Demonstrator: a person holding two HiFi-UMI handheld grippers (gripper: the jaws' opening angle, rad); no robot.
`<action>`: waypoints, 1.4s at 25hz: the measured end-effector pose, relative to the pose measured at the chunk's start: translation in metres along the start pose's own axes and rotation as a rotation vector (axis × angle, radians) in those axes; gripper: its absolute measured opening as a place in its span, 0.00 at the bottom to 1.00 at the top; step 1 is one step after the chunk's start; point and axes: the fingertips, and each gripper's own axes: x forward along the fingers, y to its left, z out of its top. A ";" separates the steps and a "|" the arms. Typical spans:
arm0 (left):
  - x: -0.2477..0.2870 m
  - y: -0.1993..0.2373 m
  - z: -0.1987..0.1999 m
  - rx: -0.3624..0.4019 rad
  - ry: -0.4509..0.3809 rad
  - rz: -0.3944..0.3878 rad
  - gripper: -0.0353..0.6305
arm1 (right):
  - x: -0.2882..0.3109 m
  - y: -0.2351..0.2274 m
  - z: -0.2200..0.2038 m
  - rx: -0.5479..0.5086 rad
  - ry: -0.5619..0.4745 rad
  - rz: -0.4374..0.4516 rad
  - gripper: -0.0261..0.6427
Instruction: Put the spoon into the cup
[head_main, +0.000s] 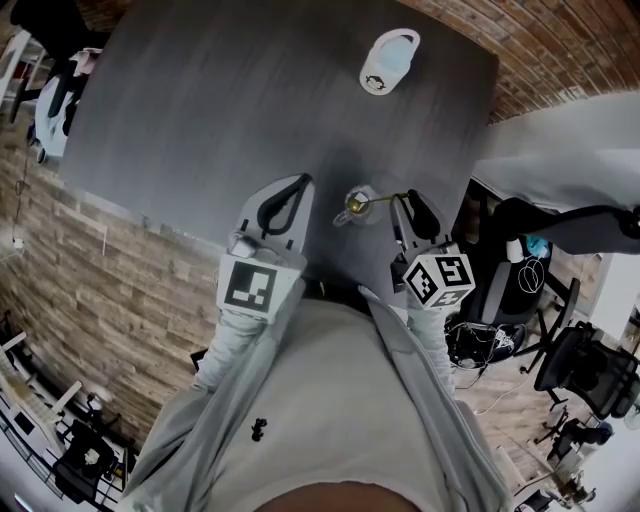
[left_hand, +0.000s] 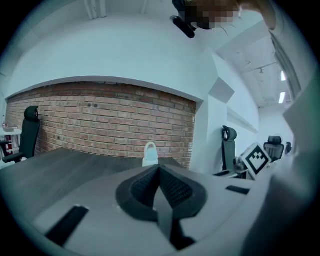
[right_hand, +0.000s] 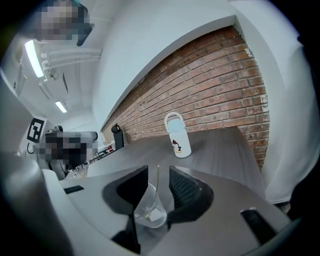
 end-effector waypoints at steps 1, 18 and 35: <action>0.000 0.000 0.001 0.001 -0.003 0.001 0.08 | -0.001 0.000 0.003 -0.004 -0.006 -0.002 0.22; 0.001 -0.010 0.032 0.034 -0.069 -0.017 0.08 | -0.027 0.010 0.059 -0.116 -0.116 0.005 0.22; 0.001 -0.023 0.067 0.079 -0.140 -0.056 0.08 | -0.062 0.033 0.135 -0.223 -0.302 0.010 0.22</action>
